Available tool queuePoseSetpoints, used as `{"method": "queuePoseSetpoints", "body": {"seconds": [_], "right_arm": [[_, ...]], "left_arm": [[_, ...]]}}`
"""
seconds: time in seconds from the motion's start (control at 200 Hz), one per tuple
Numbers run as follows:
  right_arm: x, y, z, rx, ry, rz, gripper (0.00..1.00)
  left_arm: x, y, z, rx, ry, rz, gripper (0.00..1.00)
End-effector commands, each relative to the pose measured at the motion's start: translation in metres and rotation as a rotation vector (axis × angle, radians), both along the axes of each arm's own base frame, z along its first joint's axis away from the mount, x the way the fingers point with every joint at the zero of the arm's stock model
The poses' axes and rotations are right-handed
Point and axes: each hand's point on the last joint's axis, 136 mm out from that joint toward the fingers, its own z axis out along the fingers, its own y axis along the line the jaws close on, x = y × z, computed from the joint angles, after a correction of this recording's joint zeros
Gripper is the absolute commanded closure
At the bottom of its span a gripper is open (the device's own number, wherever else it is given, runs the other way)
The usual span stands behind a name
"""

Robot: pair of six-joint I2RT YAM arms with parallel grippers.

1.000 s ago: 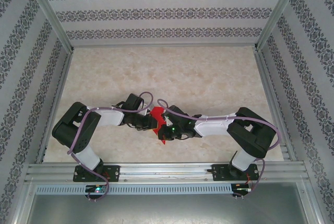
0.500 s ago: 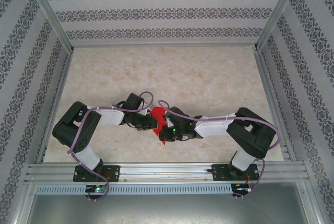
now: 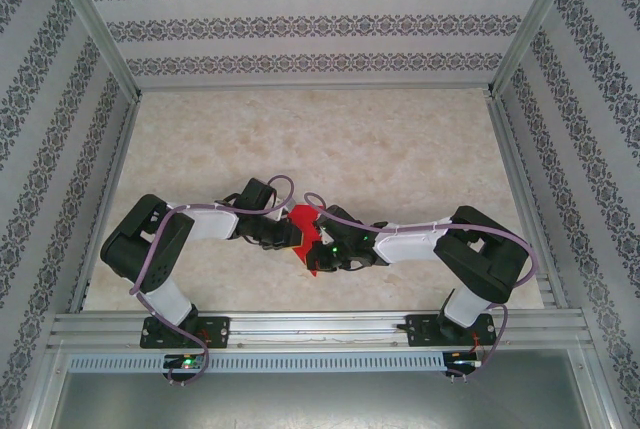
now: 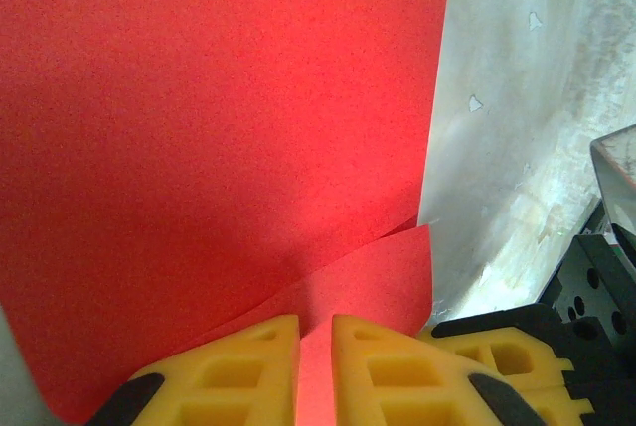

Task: Fold a paper plane with a square sheet of paper (fold left side to right side)
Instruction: Third fold the triangle at the center of the table.

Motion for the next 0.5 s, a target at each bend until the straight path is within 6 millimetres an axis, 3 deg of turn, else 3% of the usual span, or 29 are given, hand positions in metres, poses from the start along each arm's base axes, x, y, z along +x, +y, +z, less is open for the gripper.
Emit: {"method": "queuePoseSetpoints", "body": {"seconds": [0.0, 0.27, 0.5], "right_arm": [[-0.014, -0.018, -0.022, -0.096, 0.047, -0.005, 0.96], [-0.024, -0.035, -0.043, -0.165, 0.089, -0.01, 1.0], [-0.027, -0.044, -0.057, -0.223, 0.109, -0.016, 1.0]], "left_arm": [[-0.003, 0.01, -0.026, 0.095, -0.001, -0.005, 0.84], [0.01, -0.003, 0.015, -0.005, -0.082, -0.001, 0.83], [-0.005, 0.006, 0.034, -0.012, -0.131, -0.012, 0.83]]}}
